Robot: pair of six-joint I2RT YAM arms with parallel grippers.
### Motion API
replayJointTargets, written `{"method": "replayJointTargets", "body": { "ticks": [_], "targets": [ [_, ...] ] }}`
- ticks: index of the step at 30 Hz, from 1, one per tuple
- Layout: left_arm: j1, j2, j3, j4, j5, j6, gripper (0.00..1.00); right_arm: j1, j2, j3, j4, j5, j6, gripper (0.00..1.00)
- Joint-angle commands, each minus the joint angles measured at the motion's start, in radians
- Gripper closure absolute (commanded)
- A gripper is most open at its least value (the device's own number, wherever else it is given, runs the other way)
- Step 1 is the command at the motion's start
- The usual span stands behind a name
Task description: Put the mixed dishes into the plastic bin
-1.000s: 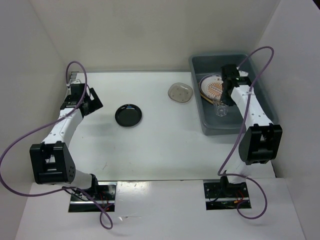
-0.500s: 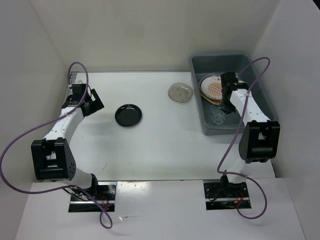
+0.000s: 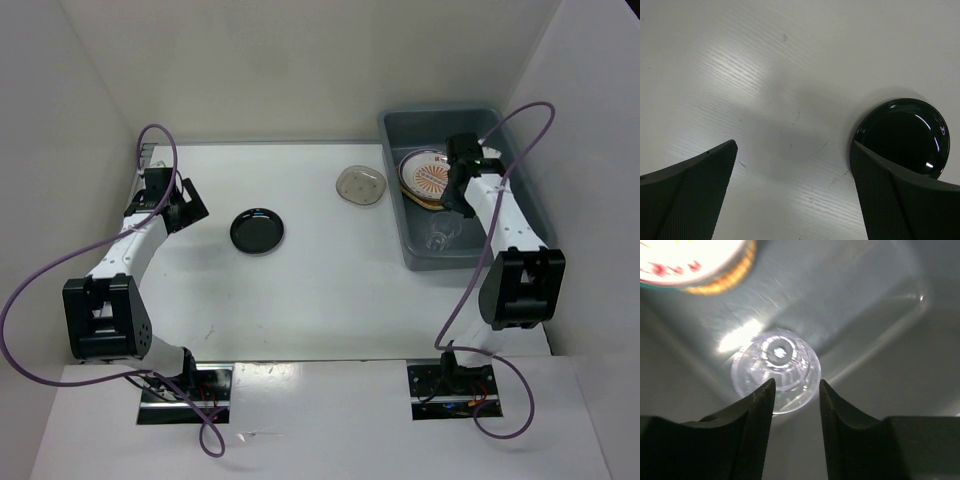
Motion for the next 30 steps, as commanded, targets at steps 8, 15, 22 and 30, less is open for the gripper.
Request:
{"method": "replayJointTargets", "body": {
  "ticks": [8, 15, 22, 30],
  "targets": [
    [0.004, -0.005, 0.006, 0.040, 0.045, 0.016, 0.00, 0.255, -0.133, 0.250, 0.117, -0.214, -0.002, 0.43],
    [0.004, -0.023, -0.003, 0.049, 0.054, 0.016, 0.00, 0.467, 0.118, 0.319, 0.170, -0.214, -0.132, 0.40],
    [0.004, -0.023, -0.012, 0.058, 0.085, 0.007, 0.00, 0.534, 0.332, 0.477, 0.198, -0.027, -0.270, 0.40],
    [0.004, 0.005, -0.021, 0.078, 0.147, -0.004, 0.00, 0.576, 0.524, 0.575, 0.248, 0.137, -0.442, 0.40]
  ]
}}
